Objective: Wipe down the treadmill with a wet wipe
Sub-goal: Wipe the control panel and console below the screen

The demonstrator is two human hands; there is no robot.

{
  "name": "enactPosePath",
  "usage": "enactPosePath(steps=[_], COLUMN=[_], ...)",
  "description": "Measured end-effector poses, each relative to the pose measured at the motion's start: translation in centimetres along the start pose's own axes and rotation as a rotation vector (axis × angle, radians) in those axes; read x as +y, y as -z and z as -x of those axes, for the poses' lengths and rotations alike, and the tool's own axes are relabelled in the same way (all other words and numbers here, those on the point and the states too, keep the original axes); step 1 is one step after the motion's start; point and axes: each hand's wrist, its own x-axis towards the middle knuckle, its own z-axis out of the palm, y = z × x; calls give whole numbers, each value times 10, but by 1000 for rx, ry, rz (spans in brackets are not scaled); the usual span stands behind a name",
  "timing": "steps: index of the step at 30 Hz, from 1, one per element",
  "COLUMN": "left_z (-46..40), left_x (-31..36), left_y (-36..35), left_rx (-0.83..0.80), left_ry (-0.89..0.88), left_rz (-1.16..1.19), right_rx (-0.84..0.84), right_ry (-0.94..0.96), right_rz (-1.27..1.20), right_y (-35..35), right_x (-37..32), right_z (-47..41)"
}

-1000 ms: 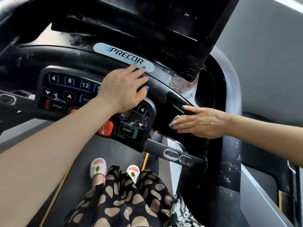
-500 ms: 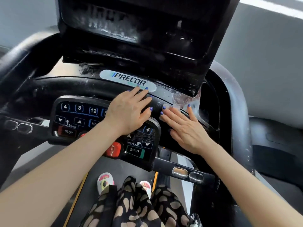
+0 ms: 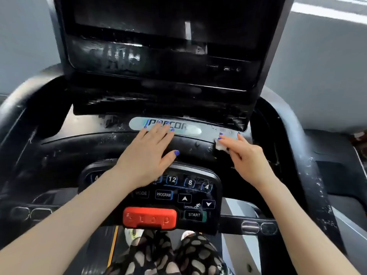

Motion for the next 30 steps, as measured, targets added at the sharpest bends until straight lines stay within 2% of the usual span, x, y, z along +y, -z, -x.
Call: enactPosePath(steps=[3, 8, 11, 19, 23, 27, 30], left_z=[-1, -1, 0, -1, 0, 1, 5], left_x=[-2, -5, -6, -4, -1, 1, 1], left_y=[-2, -4, -7, -9, -8, -7, -10], left_rx=[0, 29, 75, 149, 165, 178, 192], left_ry=[-22, -55, -58, -47, -23, 3, 15], left_rz=[-5, -13, -11, -22, -9, -7, -11], right_rx=[124, -155, -224, -403, -457, -586, -644], right_ry=[-43, -268, -298, -140, -91, 146, 245], right_rz=[85, -20, -74, 187, 33, 11, 11], right_y=[-4, -9, -6, -2, -2, 2, 18], right_x=[-12, -32, -34, 5, -6, -12, 3], right_z=[-10, 4, 13, -45, -33, -10, -18])
